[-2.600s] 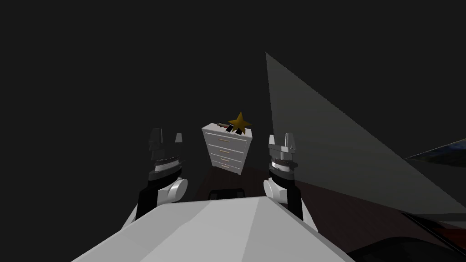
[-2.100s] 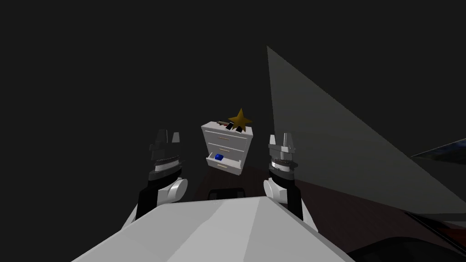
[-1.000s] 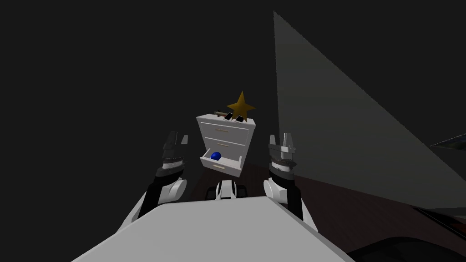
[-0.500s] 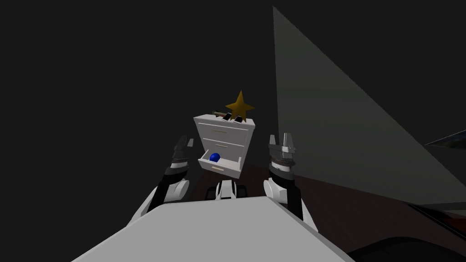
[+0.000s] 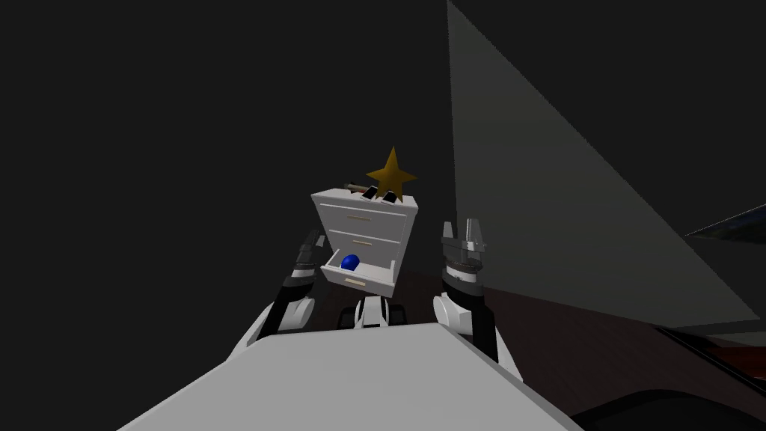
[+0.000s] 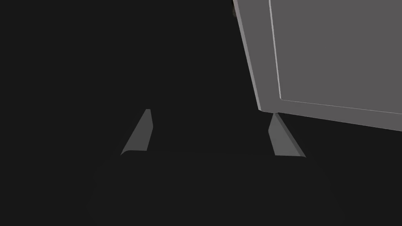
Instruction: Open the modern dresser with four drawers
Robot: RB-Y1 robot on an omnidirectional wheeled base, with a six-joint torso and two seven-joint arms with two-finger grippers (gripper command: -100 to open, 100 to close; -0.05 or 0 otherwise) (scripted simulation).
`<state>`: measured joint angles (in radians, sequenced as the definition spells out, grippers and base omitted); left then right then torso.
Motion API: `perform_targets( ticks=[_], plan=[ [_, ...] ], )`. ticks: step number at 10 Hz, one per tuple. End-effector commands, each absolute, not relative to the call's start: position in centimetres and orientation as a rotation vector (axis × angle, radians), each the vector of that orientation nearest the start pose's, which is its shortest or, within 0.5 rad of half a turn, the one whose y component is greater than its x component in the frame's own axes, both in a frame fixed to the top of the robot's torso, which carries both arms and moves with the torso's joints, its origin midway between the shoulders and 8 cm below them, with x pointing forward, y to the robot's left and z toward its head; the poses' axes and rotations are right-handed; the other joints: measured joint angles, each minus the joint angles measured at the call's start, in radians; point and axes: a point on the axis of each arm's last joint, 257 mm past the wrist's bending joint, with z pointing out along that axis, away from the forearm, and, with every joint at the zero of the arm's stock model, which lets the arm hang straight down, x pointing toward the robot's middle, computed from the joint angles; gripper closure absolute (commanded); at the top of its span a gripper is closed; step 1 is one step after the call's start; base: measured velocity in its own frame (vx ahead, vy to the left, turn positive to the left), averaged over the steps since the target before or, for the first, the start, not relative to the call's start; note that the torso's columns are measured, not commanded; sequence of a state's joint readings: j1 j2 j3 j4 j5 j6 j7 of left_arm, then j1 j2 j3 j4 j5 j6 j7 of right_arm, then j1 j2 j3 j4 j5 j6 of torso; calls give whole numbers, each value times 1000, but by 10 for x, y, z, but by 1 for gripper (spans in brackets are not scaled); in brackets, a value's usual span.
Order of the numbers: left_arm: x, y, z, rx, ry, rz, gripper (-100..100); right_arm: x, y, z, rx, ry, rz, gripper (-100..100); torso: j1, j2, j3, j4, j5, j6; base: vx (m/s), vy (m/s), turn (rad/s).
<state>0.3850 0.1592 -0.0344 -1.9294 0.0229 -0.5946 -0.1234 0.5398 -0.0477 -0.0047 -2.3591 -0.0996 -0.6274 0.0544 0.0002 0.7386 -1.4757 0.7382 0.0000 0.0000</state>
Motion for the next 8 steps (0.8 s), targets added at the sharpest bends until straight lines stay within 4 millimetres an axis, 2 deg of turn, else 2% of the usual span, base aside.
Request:
perform_targets(
  ticks=[1,8],
  plan=[
    [410,261,-108,-652,925,-1202,-100,300,-284,69,530,483,1334,0,0,0,0,0,0,0,45,-7,-40],
    [428,253,-179,-742,1044,-1176,-100,300,-284,69,530,482,1334,0,0,0,0,0,0,0,44,-5,-42]
  ],
)
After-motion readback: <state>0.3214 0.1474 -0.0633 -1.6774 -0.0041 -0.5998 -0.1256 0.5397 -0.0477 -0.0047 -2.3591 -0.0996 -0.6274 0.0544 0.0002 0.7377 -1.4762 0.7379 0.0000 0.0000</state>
